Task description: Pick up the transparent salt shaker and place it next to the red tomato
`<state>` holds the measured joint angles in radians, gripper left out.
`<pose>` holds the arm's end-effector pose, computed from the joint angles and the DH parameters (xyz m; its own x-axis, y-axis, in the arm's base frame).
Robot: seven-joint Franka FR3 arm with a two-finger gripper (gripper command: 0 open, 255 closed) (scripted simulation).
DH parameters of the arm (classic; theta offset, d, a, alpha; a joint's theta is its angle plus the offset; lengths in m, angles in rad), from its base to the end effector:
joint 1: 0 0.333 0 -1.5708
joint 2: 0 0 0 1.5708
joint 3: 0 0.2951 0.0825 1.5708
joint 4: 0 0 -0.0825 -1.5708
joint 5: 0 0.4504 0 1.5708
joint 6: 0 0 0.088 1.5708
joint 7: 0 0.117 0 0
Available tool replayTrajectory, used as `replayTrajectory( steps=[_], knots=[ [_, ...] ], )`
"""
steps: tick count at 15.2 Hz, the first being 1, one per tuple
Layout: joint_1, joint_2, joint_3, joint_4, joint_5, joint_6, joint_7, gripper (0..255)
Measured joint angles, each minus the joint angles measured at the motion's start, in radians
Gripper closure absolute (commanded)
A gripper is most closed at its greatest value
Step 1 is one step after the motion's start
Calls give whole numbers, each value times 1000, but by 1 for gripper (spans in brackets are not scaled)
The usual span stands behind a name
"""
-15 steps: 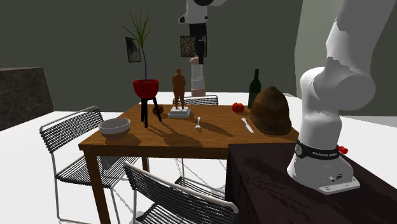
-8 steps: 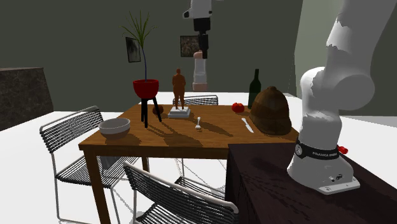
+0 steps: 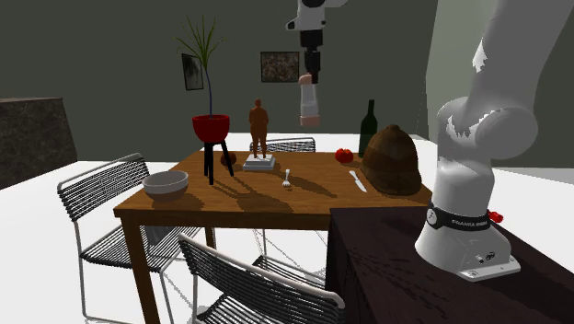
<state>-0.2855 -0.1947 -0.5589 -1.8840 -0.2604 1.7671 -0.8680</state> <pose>0.3573 -0.4648 0.5400 0.9939 0.0679 -0.0872 0.0793 -0.9876 0.1357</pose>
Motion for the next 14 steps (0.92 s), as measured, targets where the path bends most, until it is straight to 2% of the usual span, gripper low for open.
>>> replayTrajectory(
  steps=[4,8,14],
  knots=[
    [-35,34,-67,22,15,29,-103,255],
    [-76,95,-144,88,54,36,-231,255],
    [-152,217,-242,194,155,47,-422,255]
  ],
)
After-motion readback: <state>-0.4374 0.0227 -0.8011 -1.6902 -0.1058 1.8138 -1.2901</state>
